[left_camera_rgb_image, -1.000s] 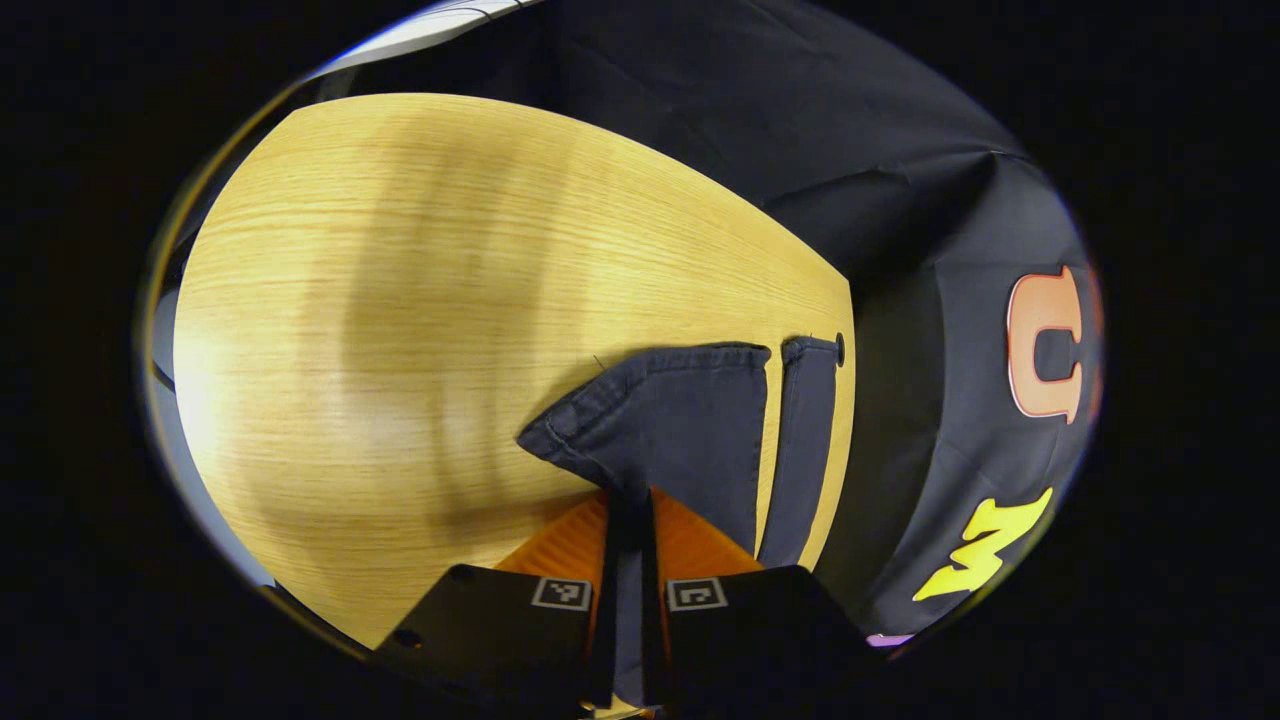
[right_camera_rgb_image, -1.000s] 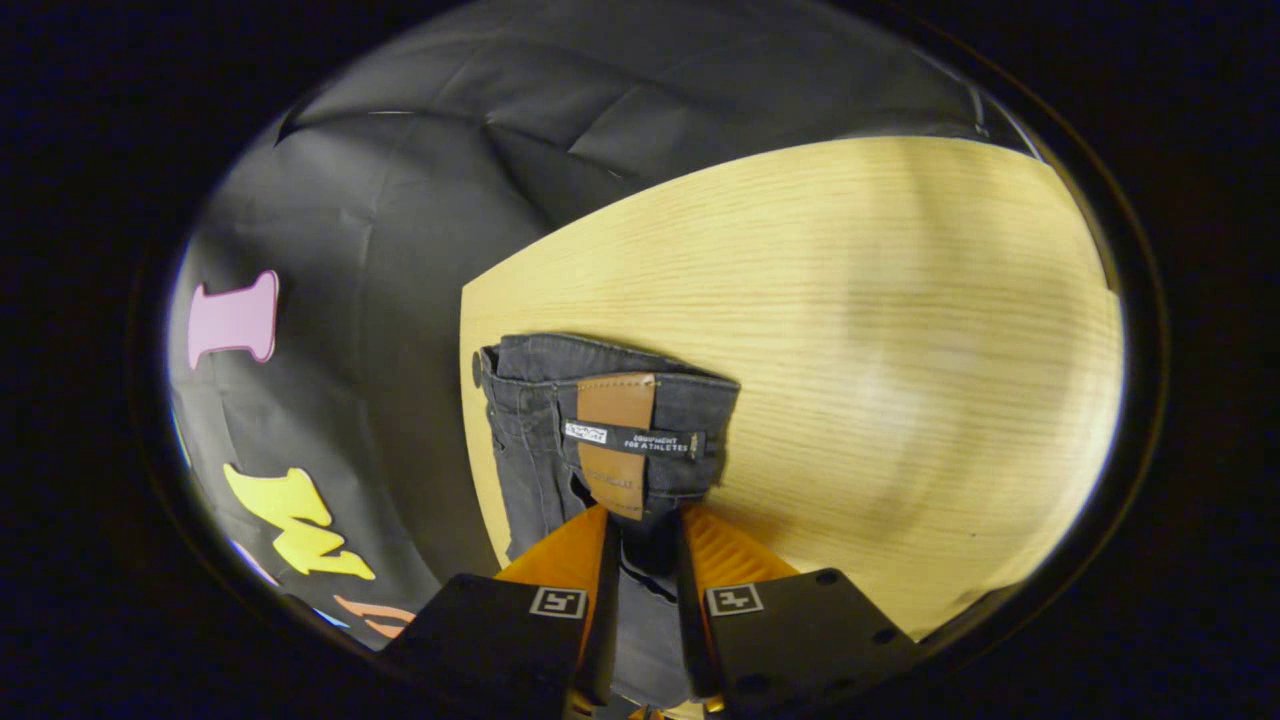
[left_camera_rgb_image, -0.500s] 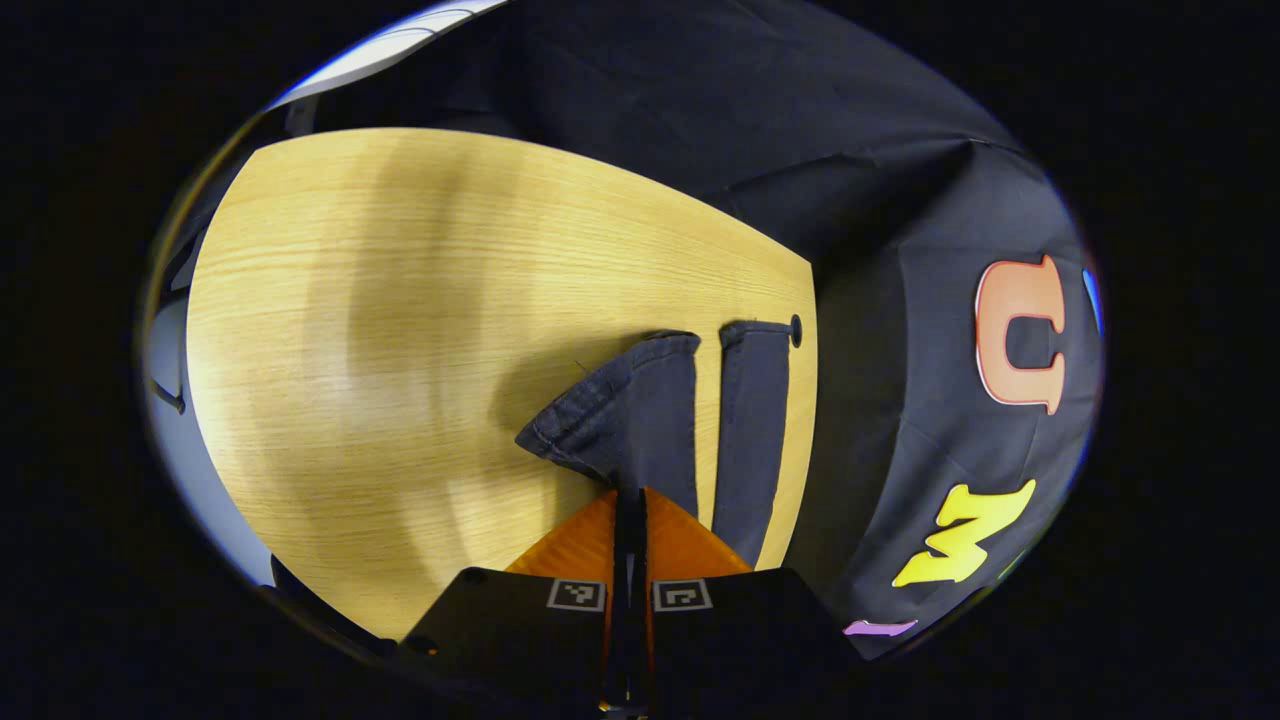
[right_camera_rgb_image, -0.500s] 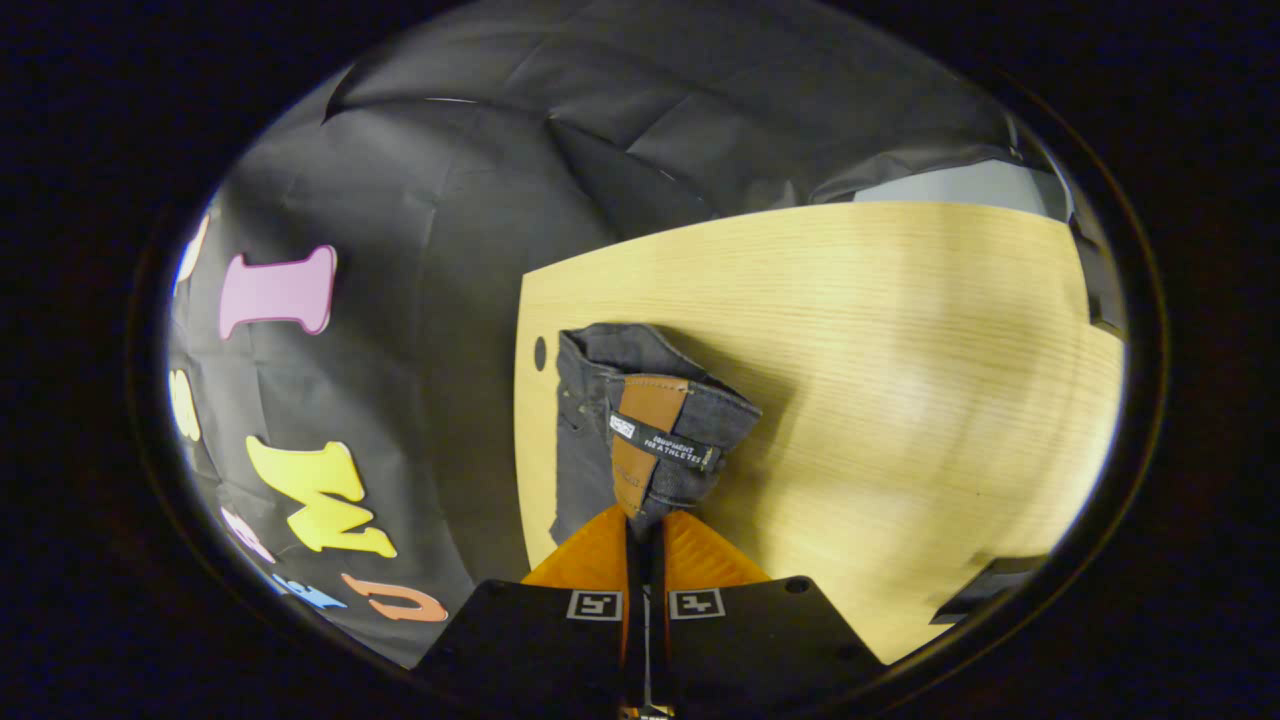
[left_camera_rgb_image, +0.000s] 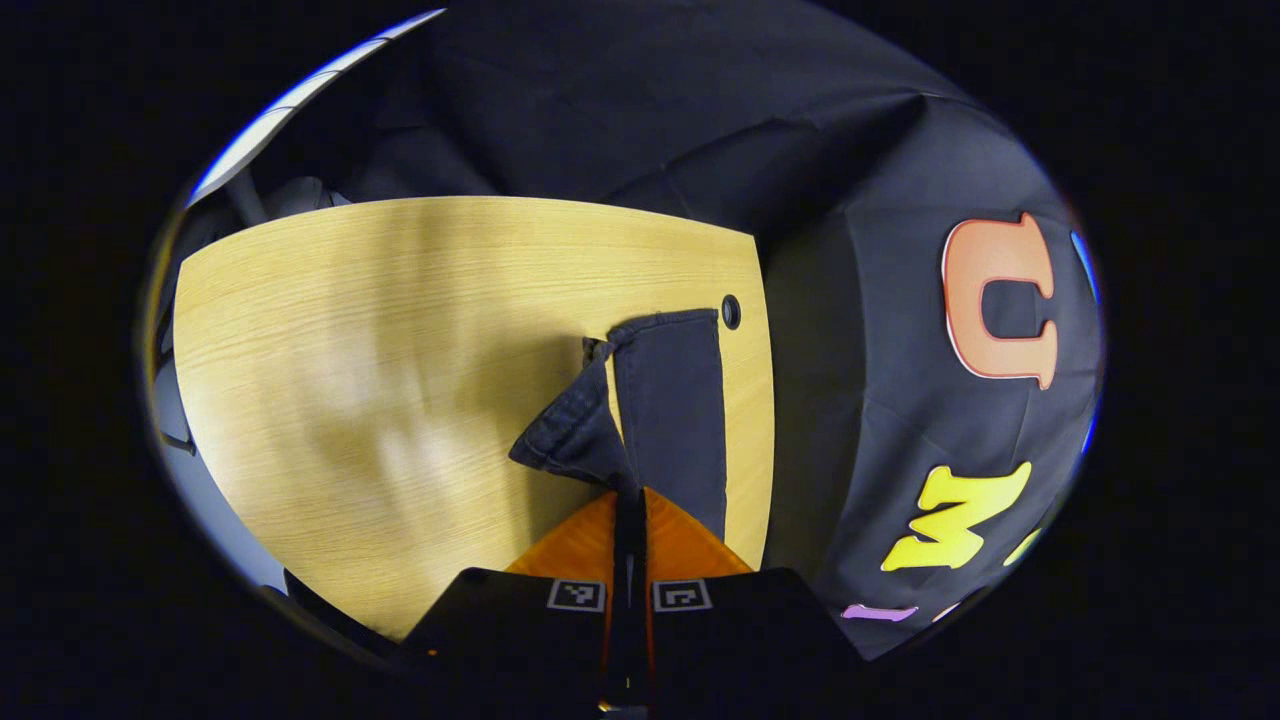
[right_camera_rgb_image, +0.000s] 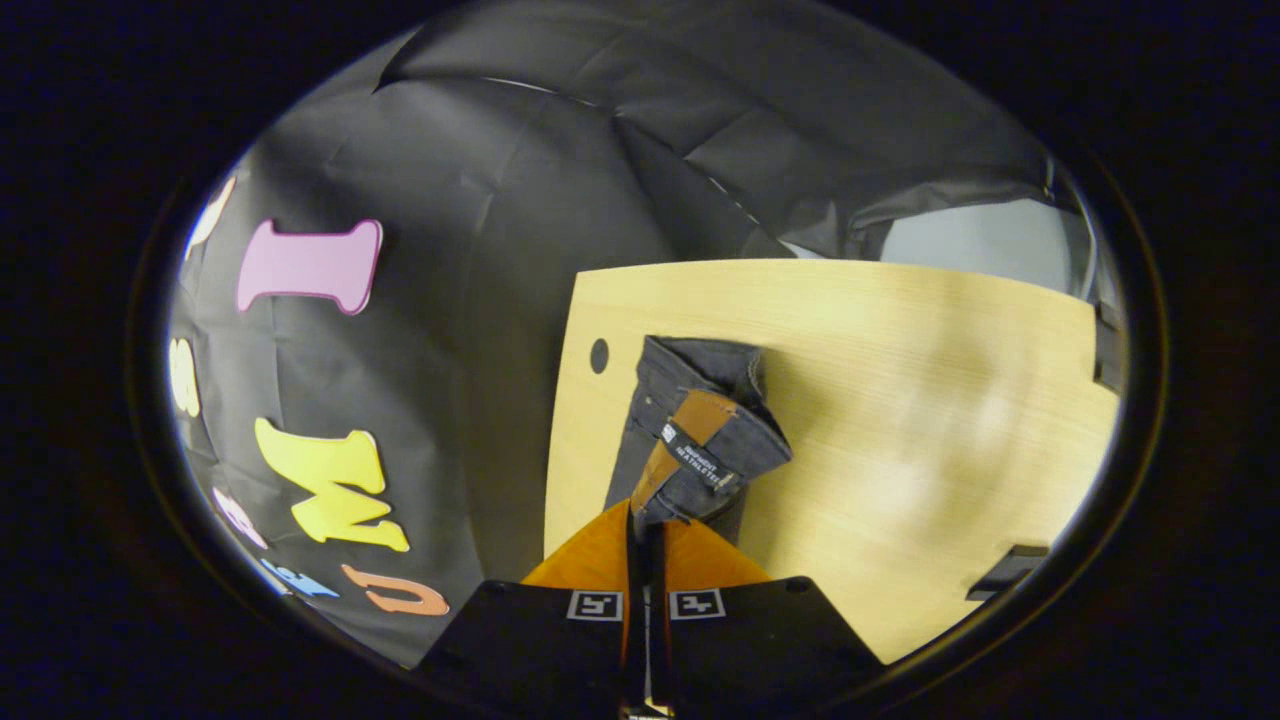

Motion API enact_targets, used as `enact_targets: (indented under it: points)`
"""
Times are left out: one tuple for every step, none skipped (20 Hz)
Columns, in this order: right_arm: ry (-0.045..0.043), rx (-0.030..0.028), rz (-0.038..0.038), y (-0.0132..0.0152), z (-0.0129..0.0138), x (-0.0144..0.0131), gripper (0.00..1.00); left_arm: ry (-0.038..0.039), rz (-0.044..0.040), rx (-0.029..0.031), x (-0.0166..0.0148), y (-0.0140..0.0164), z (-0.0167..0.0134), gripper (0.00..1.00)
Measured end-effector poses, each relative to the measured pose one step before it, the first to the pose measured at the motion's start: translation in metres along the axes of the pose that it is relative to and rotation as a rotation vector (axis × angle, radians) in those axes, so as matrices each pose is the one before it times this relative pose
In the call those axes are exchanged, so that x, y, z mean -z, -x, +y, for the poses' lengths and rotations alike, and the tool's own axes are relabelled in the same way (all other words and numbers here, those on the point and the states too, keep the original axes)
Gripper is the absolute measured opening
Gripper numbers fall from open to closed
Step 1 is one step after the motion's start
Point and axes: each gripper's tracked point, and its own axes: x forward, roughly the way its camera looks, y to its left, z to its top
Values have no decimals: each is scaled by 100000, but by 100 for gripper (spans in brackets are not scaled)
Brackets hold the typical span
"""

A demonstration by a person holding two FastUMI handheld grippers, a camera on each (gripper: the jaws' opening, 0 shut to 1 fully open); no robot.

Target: Grasp the waist and the cuffs of the jeans and fold them to make the two legs overlap; first hold the waist and fold one-third of the jeans toward the cuffs, then hold the cuffs and fold the remaining one-third in the same direction to finish folding.

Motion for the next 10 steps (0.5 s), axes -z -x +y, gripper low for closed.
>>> enact_targets:
  points:
    - [1693,132,392,-869,977,-194,2,-1408,1143,126,-508,-772,-1116,4]
    - [1563,480,339,-862,817,-239,2,-1493,912,99,-485,-811,-1211,4]
    - [1207,215,317,-828,900,-412,2,-1533,737,591,-731,-1033,-1405,4]
    - [793,316,113,-1037,665,-422,2,-1537,793,-206,-401,-982,-1091,4]
    - [996,567,224,-1218,587,-418,2,-1819,594,-227,-448,-1273,-787,4]
    - [918,780,153,-1324,349,-410,0,-1322,437,-153,-462,-1211,-931,4]
    - [494,929,85,-1215,189,-401,2,-1034,756,-206,-511,-1398,-769,4]
    - [403,773,78,-1269,132,-401,2,-734,1056,178,-490,-1393,-745,4]
    - [741,1049,47,-1314,69,-490,2,-1105,885,-789,-380,-1676,-884,4]
    - [866,1428,134,-1221,-211,-299,2,-1351,1261,-419,-527,-1445,-530,4]
